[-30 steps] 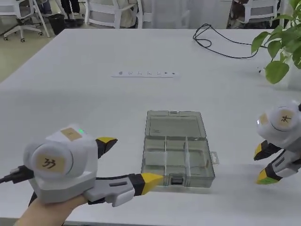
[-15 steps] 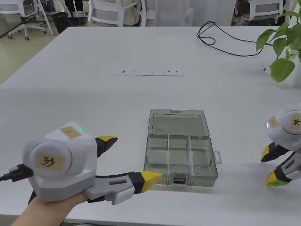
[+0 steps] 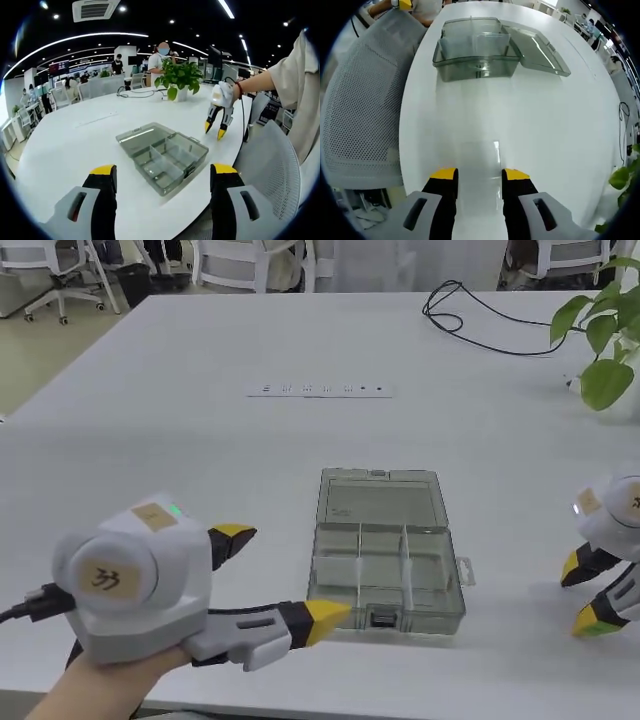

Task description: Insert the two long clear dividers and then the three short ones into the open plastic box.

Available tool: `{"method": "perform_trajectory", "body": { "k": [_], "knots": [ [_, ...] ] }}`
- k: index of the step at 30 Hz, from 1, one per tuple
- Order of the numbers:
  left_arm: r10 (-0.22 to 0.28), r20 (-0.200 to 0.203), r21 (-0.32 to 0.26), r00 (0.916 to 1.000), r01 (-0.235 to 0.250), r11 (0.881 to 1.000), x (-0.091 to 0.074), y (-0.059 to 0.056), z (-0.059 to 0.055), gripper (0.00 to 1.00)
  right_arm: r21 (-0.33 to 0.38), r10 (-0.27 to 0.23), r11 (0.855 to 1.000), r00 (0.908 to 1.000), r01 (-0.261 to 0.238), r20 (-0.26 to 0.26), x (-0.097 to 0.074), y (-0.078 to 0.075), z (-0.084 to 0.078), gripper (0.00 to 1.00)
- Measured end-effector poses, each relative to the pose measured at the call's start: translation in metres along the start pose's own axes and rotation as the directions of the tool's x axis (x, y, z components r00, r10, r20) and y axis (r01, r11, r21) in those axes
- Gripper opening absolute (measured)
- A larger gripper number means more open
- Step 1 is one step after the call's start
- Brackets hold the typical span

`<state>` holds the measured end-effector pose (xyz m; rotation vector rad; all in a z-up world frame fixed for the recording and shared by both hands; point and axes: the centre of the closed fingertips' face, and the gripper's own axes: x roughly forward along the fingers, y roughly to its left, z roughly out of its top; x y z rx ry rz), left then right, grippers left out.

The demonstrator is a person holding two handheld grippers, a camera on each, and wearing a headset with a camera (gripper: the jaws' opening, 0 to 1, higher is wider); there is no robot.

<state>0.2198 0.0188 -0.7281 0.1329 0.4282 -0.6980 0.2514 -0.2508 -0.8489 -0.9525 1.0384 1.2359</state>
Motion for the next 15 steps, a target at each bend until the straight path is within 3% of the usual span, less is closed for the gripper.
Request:
{"method": "perform_trajectory", "body": {
  "k": [11,15],
  "knots": [
    [-0.005,-0.002,0.002,1.0,0.005,1.0,0.0002,-0.0032,0.0003,0.76,-0.007,-0.005,1.0,0.9997,0.006,0.024,-0.001,0.0027,0.001,0.33],
    [-0.016,0.016,-0.015,0.9997,0.016,1.0,-0.0011,-0.0056,0.0025,0.74,0.038,-0.029,0.999,0.9981,0.027,0.054,-0.0016,0.0017,0.0005,0.33]
  ]
}}
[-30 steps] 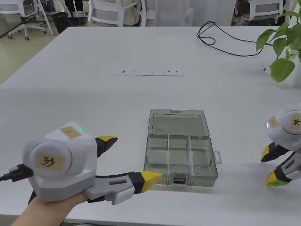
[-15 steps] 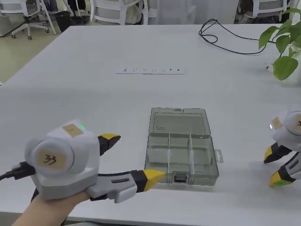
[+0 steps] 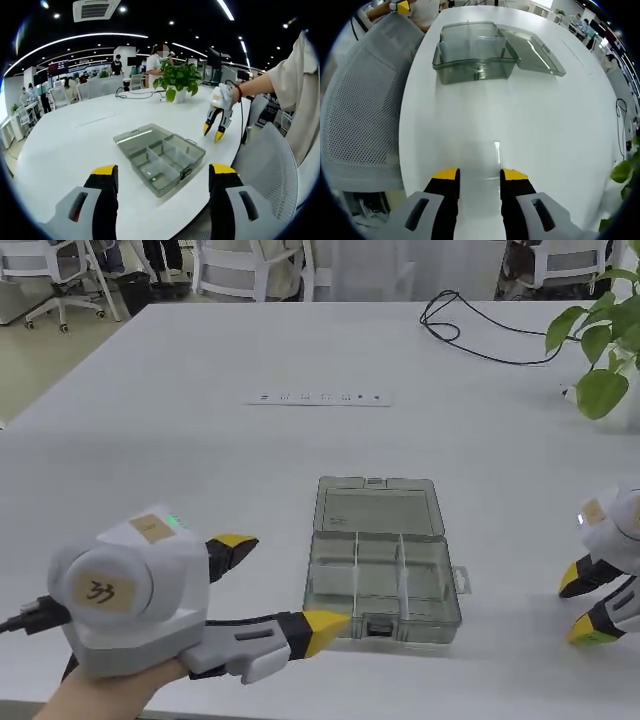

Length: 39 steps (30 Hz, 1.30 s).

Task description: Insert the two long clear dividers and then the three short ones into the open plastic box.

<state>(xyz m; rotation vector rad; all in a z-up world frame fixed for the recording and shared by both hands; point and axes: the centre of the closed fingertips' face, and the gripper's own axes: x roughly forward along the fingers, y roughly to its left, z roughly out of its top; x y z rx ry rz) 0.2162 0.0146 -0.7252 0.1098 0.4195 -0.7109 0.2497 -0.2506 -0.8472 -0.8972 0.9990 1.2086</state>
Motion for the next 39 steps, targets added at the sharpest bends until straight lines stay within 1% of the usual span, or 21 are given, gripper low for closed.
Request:
{"method": "perform_trajectory", "body": {
  "k": [4,6,9,13,14,15,18,19,21,25,26,27,28,30,31,32,33,34,35,37,39],
  "knots": [
    [-0.002,-0.003,0.002,1.0,0.002,1.0,0.0,-0.002,0.0,0.74,0.037,-0.02,0.999,0.9994,0.019,0.027,-0.001,0.001,0.0,0.32],
    [-0.005,-0.001,-0.001,1.0,0.005,1.0,0.0,-0.002,0.0,0.73,0.045,-0.022,0.999,0.9986,0.019,0.049,0.0,0.004,0.004,0.32],
    [-0.01,-0.005,0.002,0.9999,0.01,1.0,0.0,-0.003,-0.001,0.72,0.033,-0.053,0.998,0.9968,0.051,0.059,-0.001,0.002,0.007,0.32],
    [-0.014,0.001,0.002,0.9999,0.014,1.0,0.001,-0.004,0.001,0.71,0.035,-0.111,0.993,0.9906,0.109,0.079,-0.008,-0.005,0.014,0.32],
    [-0.016,0.003,0.004,0.9999,0.016,1.0,0.001,-0.004,0.002,0.71,0.035,-0.133,0.991,0.9866,0.13,0.094,-0.011,-0.01,0.016,0.32],
    [-0.018,0.005,0.005,0.9998,0.017,1.0,0.002,-0.005,0.002,0.7,0.035,-0.145,0.989,0.9838,0.142,0.106,-0.012,-0.013,0.017,0.32],
    [-0.028,0.017,0.004,0.9995,0.028,1.0,0.003,-0.007,0.004,0.68,0.031,-0.189,0.982,0.9723,0.186,0.138,-0.022,-0.017,0.027,0.32],
    [-0.032,0.02,0.0,0.9993,0.032,0.999,0.004,-0.008,0.005,0.67,0.026,-0.196,0.981,0.9702,0.194,0.143,-0.025,-0.017,0.03,0.32],
    [-0.044,0.034,-0.014,0.9984,0.045,0.999,0.005,-0.01,0.006,0.66,0.013,-0.222,0.975,0.9588,0.224,0.177,-0.034,-0.017,0.043,0.32],
    [-0.055,0.04,-0.031,0.9977,0.057,0.998,0.008,-0.013,0.007,0.63,-0.002,-0.24,0.969,0.9466,0.246,0.215,-0.044,-0.013,0.062,0.32],
    [-0.062,0.042,-0.037,0.9972,0.064,0.997,0.009,-0.014,0.007,0.62,-0.017,-0.252,0.965,0.9407,0.262,0.228,-0.046,-0.013,0.069,0.32],
    [-0.067,0.043,-0.043,0.9968,0.069,0.997,0.01,-0.015,0.008,0.61,-0.023,-0.255,0.963,0.9378,0.268,0.235,-0.048,-0.013,0.073,0.32],
    [-0.075,0.046,-0.054,0.9961,0.077,0.996,0.011,-0.017,0.008,0.59,-0.027,-0.257,0.962,0.9323,0.272,0.255,-0.05,-0.011,0.08,0.32],
    [-0.084,0.051,-0.075,0.9952,0.088,0.993,0.013,-0.02,0.009,0.58,-0.045,-0.26,0.958,0.9244,0.283,0.279,-0.053,-0.009,0.092,0.32],
    [-0.088,0.054,-0.078,0.9947,0.092,0.993,0.013,-0.02,0.01,0.57,-0.053,-0.26,0.957,0.9222,0.286,0.287,-0.054,-0.008,0.097,0.32],
    [-0.089,0.057,-0.082,0.9944,0.094,0.992,0.013,-0.021,0.011,0.56,-0.065,-0.263,0.953,0.9171,0.295,0.3,-0.051,-0.008,0.099,0.32],
    [-0.092,0.062,-0.088,0.9938,0.098,0.991,0.014,-0.022,0.012,0.56,-0.071,-0.266,0.951,0.9139,0.3,0.307,-0.051,-0.008,0.102,0.32],
    [-0.097,0.064,-0.095,0.9932,0.103,0.99,0.015,-0.023,0.012,0.55,-0.078,-0.26,0.951,0.9128,0.298,0.315,-0.051,-0.007,0.106,0.32],
    [-0.103,0.067,-0.109,0.9924,0.11,0.988,0.016,-0.025,0.013,0.54,-0.088,-0.26,0.949,0.9086,0.303,0.327,-0.052,-0.006,0.112,0.32],
    [-0.114,0.071,-0.127,0.9909,0.123,0.984,0.016,-0.027,0.013,0.52,-0.107,-0.257,0.946,0.9066,0.307,0.335,-0.05,-0.007,0.119,0.32],
    [-0.122,0.077,-0.145,0.9896,0.132,0.981,0.017,-0.029,0.014,0.5,-0.125,-0.256,0.94,0.8994,0.317,0.355,-0.051,-0.004,0.129,0.32]
  ]
}}
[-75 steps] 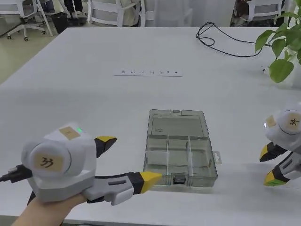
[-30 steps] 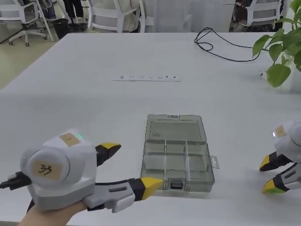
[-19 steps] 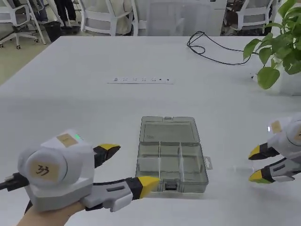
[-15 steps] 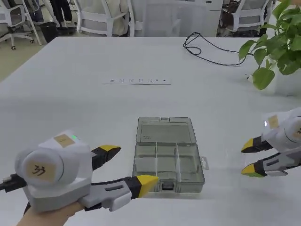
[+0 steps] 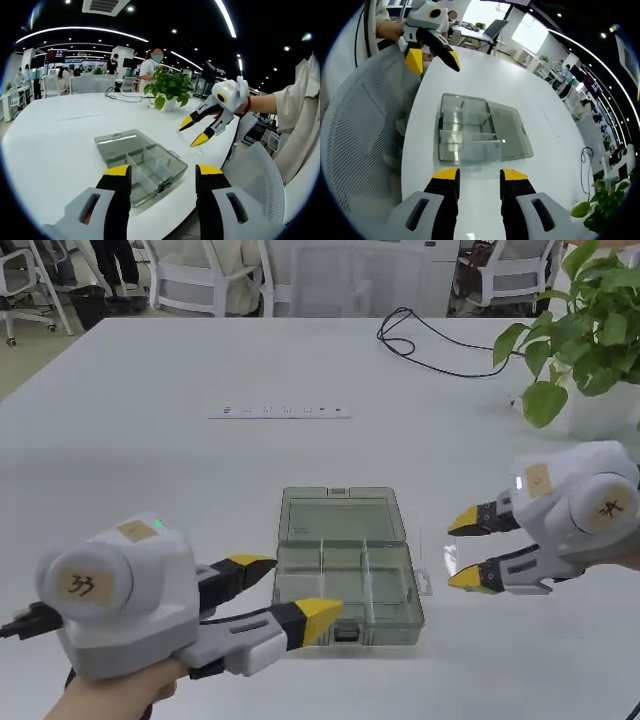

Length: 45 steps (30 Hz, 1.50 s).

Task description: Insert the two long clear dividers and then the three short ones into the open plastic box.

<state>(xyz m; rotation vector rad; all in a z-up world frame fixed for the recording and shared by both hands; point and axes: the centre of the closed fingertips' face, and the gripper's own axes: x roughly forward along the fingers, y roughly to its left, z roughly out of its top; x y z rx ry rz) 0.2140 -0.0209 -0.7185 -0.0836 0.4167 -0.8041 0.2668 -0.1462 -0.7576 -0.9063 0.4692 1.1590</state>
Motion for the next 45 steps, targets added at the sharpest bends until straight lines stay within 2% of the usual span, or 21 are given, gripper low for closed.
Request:
{"method": "perform_trajectory", "body": {
  "k": [5,12,16,20,29,35,39,41,44,45],
  "knots": [
    [-0.02,0.002,-0.037,0.9998,0.02,0.999,0.003,-0.004,-0.001,0.44,-0.033,0.01,0.999,0.9989,-0.008,0.046,0.003,0.006,0.025,0.32],
    [-0.054,0.032,-0.089,0.9981,0.056,0.994,0.005,-0.01,0.003,0.34,-0.077,0.024,0.997,0.9933,-0.015,0.113,0.008,0.017,0.059,0.32],
    [-0.075,0.063,-0.14,0.9952,0.083,0.987,0.005,-0.014,0.006,0.27,-0.102,0.033,0.995,0.9896,-0.019,0.14,0.011,0.023,0.075,0.32],
    [-0.076,0.07,-0.168,0.9946,0.087,0.982,0.005,-0.013,0.005,0.23,-0.116,0.034,0.993,0.9847,-0.014,0.171,0.012,0.026,0.089,0.32],
    [-0.093,0.09,-0.208,0.9916,0.11,0.972,0.004,-0.017,0.007,0.11,-0.164,0.034,0.986,0.9782,0.0,0.205,0.013,0.035,0.106,0.32],
    [-0.1,0.101,-0.231,0.9898,0.121,0.965,0.005,-0.018,0.008,0.06,-0.19,0.033,0.982,0.9751,0.009,0.219,0.013,0.039,0.112,0.32],
    [-0.08,0.094,-0.234,0.9923,0.101,0.967,0.004,-0.015,0.006,0.02,-0.201,0.026,0.979,0.9732,0.02,0.228,0.013,0.04,0.115,0.32],
    [-0.085,0.101,-0.261,0.9913,0.109,0.959,0.003,-0.017,0.007,0.0,-0.198,0.02,0.98,0.9731,0.027,0.23,0.013,0.039,0.116,0.32],
    [-0.079,0.104,-0.268,0.9915,0.104,0.958,0.003,-0.015,0.008,0.0,-0.203,0.014,0.979,0.9724,0.034,0.233,0.012,0.038,0.117,0.32],
    [-0.077,0.104,-0.288,0.9916,0.104,0.952,0.003,-0.015,0.008,0.0,-0.205,0.013,0.978,0.9723,0.036,0.233,0.012,0.038,0.118,0.32]
  ]
}}
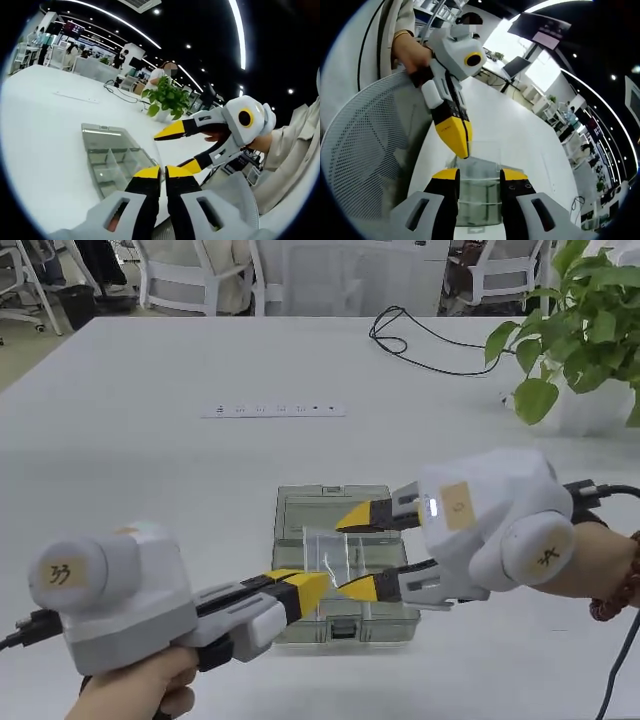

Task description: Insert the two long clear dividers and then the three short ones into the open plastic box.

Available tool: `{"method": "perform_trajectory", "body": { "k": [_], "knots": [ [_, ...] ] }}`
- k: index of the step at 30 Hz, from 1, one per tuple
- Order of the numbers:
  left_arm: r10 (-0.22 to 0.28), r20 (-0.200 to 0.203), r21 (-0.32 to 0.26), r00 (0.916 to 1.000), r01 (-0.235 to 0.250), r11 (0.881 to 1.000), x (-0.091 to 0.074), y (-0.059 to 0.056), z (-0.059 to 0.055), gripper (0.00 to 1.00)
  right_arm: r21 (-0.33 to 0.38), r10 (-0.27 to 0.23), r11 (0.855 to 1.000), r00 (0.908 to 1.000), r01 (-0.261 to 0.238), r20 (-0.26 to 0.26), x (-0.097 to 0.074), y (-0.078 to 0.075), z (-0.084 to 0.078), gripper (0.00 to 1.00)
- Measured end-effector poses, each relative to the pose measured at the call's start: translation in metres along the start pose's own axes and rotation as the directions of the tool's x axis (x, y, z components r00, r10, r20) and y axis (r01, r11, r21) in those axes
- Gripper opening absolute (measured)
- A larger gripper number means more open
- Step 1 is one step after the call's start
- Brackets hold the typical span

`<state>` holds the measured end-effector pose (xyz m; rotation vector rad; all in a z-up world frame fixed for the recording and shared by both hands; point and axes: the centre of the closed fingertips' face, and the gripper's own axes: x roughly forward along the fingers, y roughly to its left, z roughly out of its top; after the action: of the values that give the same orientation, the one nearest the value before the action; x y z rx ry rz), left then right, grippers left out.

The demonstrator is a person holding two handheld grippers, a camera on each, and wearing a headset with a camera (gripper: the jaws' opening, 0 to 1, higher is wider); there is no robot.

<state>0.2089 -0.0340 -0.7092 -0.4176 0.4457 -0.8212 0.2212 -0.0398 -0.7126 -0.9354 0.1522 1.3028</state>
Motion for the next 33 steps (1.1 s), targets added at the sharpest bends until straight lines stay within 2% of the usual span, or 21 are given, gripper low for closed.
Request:
{"method": "perform_trajectory", "body": {
  "k": [3,7,9,13,21,23,24,27,29,31,33],
  "knots": [
    [0.013,0.0,-0.045,0.9999,-0.013,0.999,0.0,0.003,0.0,0.0,-0.004,-0.006,1.0,1.0,0.006,0.001,0.0,-0.001,0.0,0.32],
    [0.021,-0.016,-0.033,0.9997,-0.021,0.999,0.002,0.003,0.0,0.0,-0.015,-0.013,1.0,0.9999,0.013,-0.007,0.001,-0.001,0.0,0.33],
    [0.029,-0.024,-0.078,0.9993,-0.031,0.996,0.003,0.005,0.0,0.0,-0.01,-0.019,1.0,0.9998,0.019,-0.011,0.002,-0.002,-0.001,0.33],
    [0.041,-0.01,-0.156,0.9991,-0.042,0.987,0.003,0.008,0.003,0.0,-0.008,-0.041,0.999,0.999,0.041,-0.014,0.002,-0.006,-0.001,0.33],
    [0.046,-0.014,-0.148,0.9988,-0.048,0.988,0.002,0.004,0.006,0.0,-0.016,-0.067,0.998,0.9977,0.067,-0.002,0.0,-0.01,0.002,0.33],
    [0.065,-0.018,-0.111,0.9977,-0.066,0.992,0.001,0.007,0.007,0.0,-0.012,-0.077,0.997,0.997,0.078,0.007,0.0,-0.012,0.003,0.34],
    [0.085,-0.039,-0.056,0.9956,-0.088,0.995,0.0,0.011,0.005,0.0,-0.003,-0.082,0.997,0.9966,0.082,0.013,0.0,-0.012,0.004,0.34],
    [0.11,-0.063,0.039,0.992,-0.107,0.993,-0.002,0.017,0.002,0.0,0.029,-0.088,0.996,0.9959,0.087,0.022,-0.002,-0.015,0.004,0.35],
    [0.12,-0.079,0.112,0.9896,-0.11,0.988,-0.004,0.019,0.0,0.0,0.109,-0.075,0.992,0.9962,0.069,0.046,-0.003,-0.014,0.005,0.35],
    [0.124,-0.09,0.175,0.9881,-0.107,0.979,-0.005,0.02,-0.001,0.0,0.158,-0.065,0.986,0.9957,0.054,0.066,-0.005,-0.015,0.007,0.35],
    [0.125,-0.098,0.201,0.9873,-0.103,0.974,-0.005,0.019,-0.003,0.0,0.213,-0.058,0.976,0.9945,0.038,0.087,-0.006,-0.015,0.009,0.35]
  ]
}}
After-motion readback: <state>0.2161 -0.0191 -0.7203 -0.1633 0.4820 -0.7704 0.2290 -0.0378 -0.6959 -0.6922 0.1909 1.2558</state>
